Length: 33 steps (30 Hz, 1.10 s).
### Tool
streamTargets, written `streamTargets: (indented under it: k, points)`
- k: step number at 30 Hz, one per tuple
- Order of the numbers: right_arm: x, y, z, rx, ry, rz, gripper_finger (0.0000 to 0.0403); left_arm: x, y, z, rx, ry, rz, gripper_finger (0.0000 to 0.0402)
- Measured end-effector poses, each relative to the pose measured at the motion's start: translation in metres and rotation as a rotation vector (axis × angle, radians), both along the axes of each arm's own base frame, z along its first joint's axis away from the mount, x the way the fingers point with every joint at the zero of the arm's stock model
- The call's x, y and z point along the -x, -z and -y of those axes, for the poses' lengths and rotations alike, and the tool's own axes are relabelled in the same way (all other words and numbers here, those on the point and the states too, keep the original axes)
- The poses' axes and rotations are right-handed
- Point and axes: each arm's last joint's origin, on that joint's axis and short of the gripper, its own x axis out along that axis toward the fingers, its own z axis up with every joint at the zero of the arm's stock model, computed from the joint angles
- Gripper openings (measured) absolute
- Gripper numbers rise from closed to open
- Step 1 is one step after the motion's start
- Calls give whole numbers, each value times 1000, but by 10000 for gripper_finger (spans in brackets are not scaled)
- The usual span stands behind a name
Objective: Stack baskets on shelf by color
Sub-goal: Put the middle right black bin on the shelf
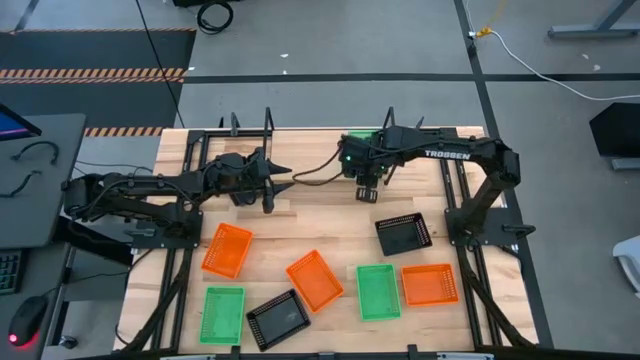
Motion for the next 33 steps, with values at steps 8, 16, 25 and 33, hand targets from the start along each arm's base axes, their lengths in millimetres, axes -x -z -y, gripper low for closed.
streamTargets:
  k: [8,16,25,33]
  points:
    - [5,-5,-45,-179,292,-55,114,1,3,0,19,-3,-25,196]
    - [9,-2,-80,-187,510,-83,130,1,3,1,23,16,-26,196]
    - [15,39,-111,-223,690,-165,156,2,-1,6,21,78,-3,193]
    - [18,76,-117,-186,745,-136,178,0,-5,27,28,177,5,194]
